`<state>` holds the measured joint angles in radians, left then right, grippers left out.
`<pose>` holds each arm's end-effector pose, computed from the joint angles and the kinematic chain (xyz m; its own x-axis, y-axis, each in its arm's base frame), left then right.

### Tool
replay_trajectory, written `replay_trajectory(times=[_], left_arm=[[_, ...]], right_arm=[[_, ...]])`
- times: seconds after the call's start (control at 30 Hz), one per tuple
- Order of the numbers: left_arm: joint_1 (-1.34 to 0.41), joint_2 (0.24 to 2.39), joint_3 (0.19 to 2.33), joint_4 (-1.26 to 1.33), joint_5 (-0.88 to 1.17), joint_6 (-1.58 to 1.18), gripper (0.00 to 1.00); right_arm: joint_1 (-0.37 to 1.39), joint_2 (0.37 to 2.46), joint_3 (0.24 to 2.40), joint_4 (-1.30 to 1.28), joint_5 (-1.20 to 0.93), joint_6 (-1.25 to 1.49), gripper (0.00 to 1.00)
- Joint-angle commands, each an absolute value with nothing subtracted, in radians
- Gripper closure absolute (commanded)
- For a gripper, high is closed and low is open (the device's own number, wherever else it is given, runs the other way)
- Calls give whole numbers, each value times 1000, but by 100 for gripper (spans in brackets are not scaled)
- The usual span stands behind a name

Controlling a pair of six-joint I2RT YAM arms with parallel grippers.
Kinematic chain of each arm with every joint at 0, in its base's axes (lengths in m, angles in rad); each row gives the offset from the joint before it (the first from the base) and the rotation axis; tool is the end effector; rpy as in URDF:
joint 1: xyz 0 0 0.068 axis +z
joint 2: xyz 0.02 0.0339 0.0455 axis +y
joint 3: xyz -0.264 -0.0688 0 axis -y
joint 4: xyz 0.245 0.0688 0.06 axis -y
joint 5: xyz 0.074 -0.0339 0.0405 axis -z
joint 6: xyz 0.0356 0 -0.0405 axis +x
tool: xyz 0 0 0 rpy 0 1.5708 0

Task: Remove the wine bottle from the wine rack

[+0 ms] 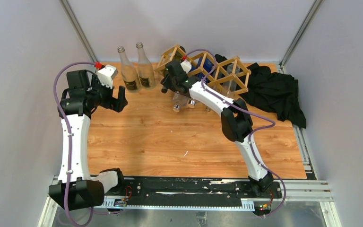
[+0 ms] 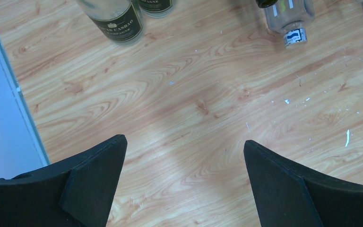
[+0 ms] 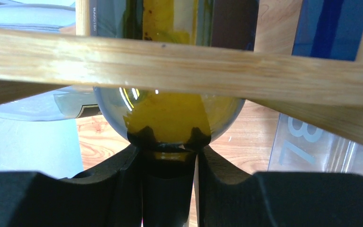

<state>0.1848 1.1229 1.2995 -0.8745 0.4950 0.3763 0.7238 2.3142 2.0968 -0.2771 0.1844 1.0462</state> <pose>0.2164 0.0233 0.3859 -0.5154 0.2326 -0.8248 0.4145 0.9101 -0.0023 0.4140 0.3572 0.2619 -0.6369 0.5726 -0.5162 0.0423 0.6945 0.7183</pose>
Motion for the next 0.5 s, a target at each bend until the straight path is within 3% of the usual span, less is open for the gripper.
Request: replay_trajectory(times=[0.0,0.47], left_arm=[[186,1105,1287,-888,517,399,0],[187,1136,1282,-887,545,421,0]], right_arm=[[749,2247,2034,-290,242,1028,100],[816,2081,1765,-131,329,997,100]])
